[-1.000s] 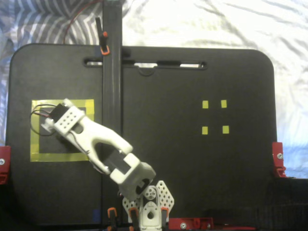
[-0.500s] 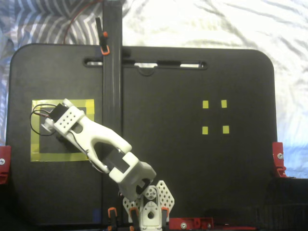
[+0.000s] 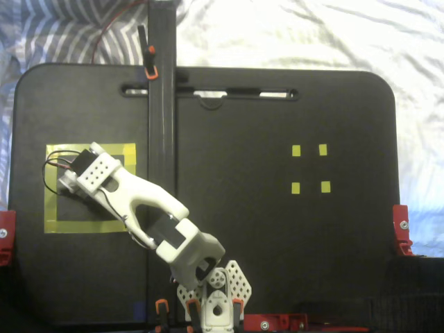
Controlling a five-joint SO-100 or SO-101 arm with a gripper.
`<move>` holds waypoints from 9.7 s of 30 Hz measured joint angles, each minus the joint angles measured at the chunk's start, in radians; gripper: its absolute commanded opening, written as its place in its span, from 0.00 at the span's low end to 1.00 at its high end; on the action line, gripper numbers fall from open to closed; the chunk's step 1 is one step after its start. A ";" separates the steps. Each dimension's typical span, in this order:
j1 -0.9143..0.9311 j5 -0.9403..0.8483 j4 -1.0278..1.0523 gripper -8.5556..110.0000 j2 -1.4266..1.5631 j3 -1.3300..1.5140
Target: Grasp a block and put it in the designated area.
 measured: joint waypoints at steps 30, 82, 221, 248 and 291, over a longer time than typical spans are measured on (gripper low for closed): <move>0.046 -0.011 0.219 0.38 0.213 -0.058; 0.641 -0.012 -0.100 0.07 0.591 0.094; 0.874 0.758 -0.408 0.07 2.108 1.529; 0.874 0.758 -0.408 0.07 2.108 1.529; 0.874 0.758 -0.408 0.07 2.108 1.529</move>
